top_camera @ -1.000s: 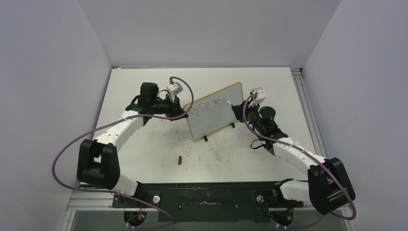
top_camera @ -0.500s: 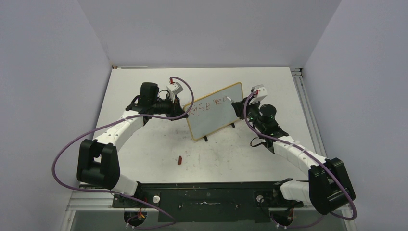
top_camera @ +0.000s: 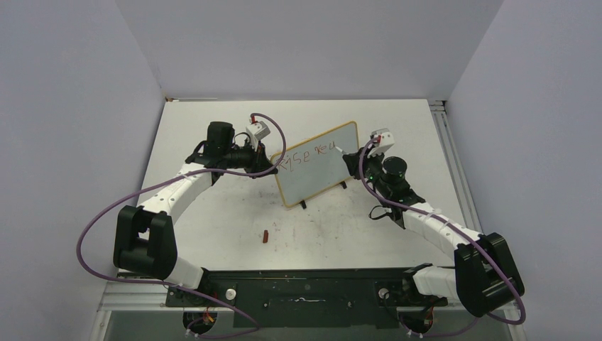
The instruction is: Write a sentence on the whiteboard
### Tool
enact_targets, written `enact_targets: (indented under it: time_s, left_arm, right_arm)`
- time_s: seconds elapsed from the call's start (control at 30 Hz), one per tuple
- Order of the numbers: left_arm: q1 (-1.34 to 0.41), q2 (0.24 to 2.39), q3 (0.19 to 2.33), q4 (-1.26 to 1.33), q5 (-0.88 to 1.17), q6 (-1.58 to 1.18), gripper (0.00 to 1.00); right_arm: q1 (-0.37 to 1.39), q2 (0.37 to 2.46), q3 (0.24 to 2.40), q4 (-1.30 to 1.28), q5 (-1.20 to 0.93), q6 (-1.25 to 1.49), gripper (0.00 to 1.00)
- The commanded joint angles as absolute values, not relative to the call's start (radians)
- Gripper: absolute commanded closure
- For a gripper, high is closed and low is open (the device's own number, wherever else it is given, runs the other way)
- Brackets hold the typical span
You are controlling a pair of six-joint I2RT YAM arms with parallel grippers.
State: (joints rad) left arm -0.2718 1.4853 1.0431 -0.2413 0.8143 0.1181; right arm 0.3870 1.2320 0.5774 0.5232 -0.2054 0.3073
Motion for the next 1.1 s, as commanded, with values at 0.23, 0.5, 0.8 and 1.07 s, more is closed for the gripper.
enact_targets:
  time_s: [0.23, 0.5, 0.8, 1.07]
  left_arm:
    - [-0.281, 1.486, 1.068, -0.273, 0.807, 0.158, 1.0]
    - [-0.281, 1.483, 1.068, -0.273, 0.806, 0.158, 1.0]
    - [-0.281, 1.481, 1.067, -0.273, 0.808, 0.158, 1.0]
    - [-0.281, 1.485, 1.068, -0.273, 0.81, 0.158, 1.0]
  right_arm:
    - [0.389, 1.193, 0.546, 0.556, -0.132, 0.322, 0.95]
    - [0.388, 1.13, 0.575, 0.548, -0.108, 0.316, 0.95]
    - [0.388, 1.158, 0.601, 0.568, -0.101, 0.311, 0.95]
    - [0.387, 1.205, 0.615, 0.595, -0.102, 0.314, 0.95]
